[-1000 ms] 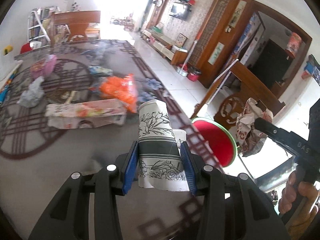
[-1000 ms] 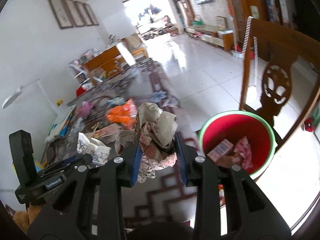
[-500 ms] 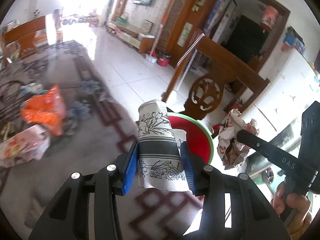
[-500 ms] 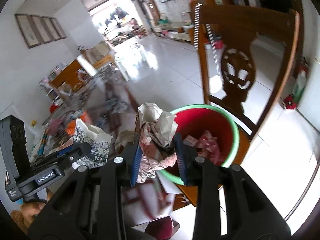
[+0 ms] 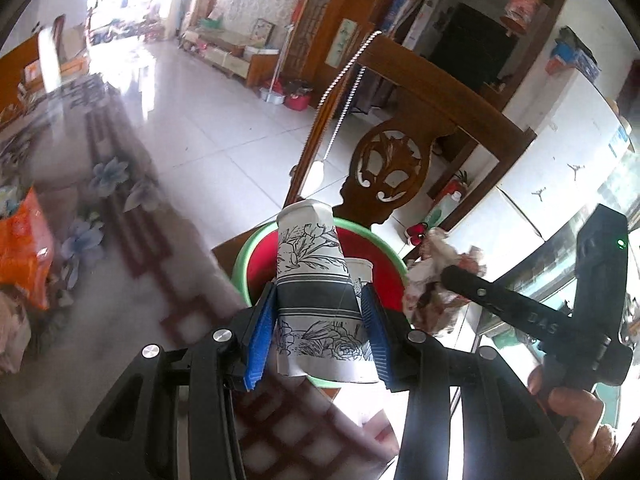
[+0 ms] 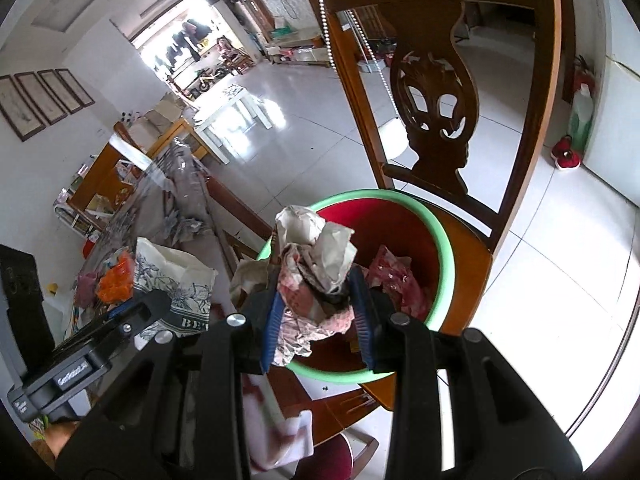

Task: Collect trash
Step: 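Carry the cup and crumpled paper over the red bin and open both tools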

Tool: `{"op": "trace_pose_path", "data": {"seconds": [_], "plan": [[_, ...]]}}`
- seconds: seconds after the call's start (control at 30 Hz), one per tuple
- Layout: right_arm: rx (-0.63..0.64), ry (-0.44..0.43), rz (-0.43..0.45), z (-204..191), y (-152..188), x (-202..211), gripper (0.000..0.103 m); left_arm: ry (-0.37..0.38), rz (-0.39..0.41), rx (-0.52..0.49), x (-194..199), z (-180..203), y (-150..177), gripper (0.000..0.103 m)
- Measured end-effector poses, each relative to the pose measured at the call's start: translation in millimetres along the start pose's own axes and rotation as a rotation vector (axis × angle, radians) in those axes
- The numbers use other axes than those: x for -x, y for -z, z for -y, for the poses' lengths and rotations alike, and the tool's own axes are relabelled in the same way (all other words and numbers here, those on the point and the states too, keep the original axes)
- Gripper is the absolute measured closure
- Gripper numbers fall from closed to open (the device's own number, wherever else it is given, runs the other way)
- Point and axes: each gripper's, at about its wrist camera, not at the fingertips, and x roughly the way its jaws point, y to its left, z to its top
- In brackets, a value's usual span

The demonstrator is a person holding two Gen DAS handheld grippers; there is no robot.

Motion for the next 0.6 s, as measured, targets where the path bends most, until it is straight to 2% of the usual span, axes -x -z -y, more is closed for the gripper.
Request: {"op": "trace_pose_path", "data": {"seconds": [0.03,0.07,0.1,0.13,0.2,0.37,0.47,0.53,0.6], "plan": [[-0.003,0.005,0.007,0,-1,-1,0.068,-0.001,0.01,-0.004,0,1,-1,0.06],[-0.003,0.012,0.016,0,-2,-2,0.06,-0.002,0.017,-0.001,-1,0,-3,0.052],[-0.003,0.019,0.023,-1,-3,-2,0.052,0.002,0.024,0.008,-2,-1,-5,0.034],[-0.006,0.027,0.027,-1,-4,-3,0.039,0.015,0.035,0.024,0,-4,-6,0.028],[-0.009,0.031,0.038,-2,-6,-4,0.035,0.045,0.049,0.058,3,-11,-6,0.028],[-0.01,-0.012,0.028,-17,-7,2,0.032,0.021,0.047,0.081,18,-30,6,0.028],[0.01,-0.085,-0.004,-40,-3,6,0.031,-0.031,0.056,0.076,39,-49,18,0.026],[0.042,-0.168,-0.037,-65,2,10,0.028,-0.087,0.062,0.053,55,-63,25,0.023],[0.082,-0.245,-0.076,-89,9,12,0.024,-0.173,0.059,0.005,76,-83,30,0.02]]}}
